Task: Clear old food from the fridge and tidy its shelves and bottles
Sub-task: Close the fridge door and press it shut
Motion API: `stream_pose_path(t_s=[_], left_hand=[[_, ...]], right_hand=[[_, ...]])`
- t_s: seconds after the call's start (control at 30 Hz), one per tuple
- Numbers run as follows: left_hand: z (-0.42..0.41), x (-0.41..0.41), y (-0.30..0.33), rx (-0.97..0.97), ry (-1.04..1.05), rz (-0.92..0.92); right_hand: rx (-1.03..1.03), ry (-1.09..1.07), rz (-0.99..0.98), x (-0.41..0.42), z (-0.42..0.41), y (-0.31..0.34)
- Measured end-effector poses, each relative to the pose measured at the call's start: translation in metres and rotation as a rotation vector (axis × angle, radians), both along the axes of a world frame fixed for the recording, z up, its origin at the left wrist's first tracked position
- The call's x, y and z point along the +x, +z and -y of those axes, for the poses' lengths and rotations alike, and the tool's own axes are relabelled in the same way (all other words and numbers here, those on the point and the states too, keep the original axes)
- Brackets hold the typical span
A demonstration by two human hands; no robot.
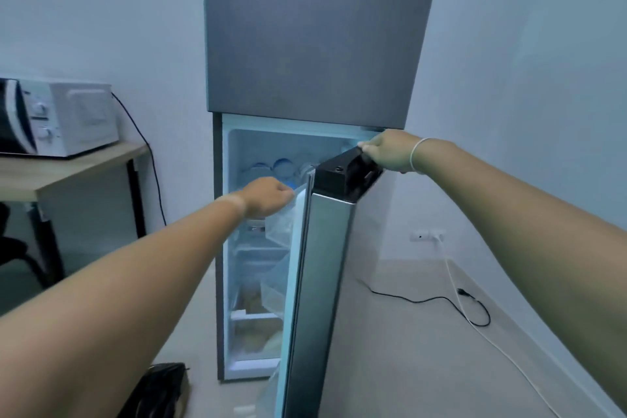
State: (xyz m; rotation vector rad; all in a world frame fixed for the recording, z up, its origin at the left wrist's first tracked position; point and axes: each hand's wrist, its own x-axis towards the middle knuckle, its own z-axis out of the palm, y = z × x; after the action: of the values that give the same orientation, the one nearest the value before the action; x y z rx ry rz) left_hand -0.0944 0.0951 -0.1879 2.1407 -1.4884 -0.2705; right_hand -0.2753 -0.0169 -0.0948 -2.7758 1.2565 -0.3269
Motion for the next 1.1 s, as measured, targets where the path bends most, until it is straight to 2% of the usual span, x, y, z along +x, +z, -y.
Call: stream_pose_path(t_s=[0.2,0.4,0.53,0.6,0.63,0.7,0.77,0.9,0.97,1.1], left_hand=[[-0.02,0.027,0.036,-0.219,0.073,-0.209],[-0.031,0.044,0.071,-0.371,0.201,-0.228],[-0.034,0.032,0.071,-0.465,0.164,0.058],[-0.034,0.02,0.063,-0.482,0.135,0.344],[-0.033,0.017,0.056,-0.453,0.094,0.501],[-0.03,0.018,0.044,-0.278,0.045,0.767],[-0.028,0.023,0.033,-0.116,0.075,0.931],[-0.016,0.037,0.022,-0.06,0.162,1.0],[-0.008,0.046,0.02,-0.047,0.187,1.005],[0.004,0.065,0.018,-0.018,0.248,0.993]], right_hand=[[-0.016,0.124,-0.033,0.036,0.003,-0.012],[-0.003,0.172,-0.012,0.063,0.004,-0.02],[-0.011,0.205,0.033,0.075,0.008,-0.03],[-0.017,0.215,0.052,0.08,0.011,-0.035],[-0.021,0.221,0.059,0.081,0.013,-0.038],[-0.042,0.247,0.061,0.084,0.016,-0.046],[-0.065,0.299,0.051,0.084,0.017,-0.054],[-0.129,0.35,0.022,0.088,0.03,-0.059],[-0.174,0.321,-0.03,0.09,0.044,-0.057],[-0.182,0.265,0.002,0.097,0.074,-0.061]])
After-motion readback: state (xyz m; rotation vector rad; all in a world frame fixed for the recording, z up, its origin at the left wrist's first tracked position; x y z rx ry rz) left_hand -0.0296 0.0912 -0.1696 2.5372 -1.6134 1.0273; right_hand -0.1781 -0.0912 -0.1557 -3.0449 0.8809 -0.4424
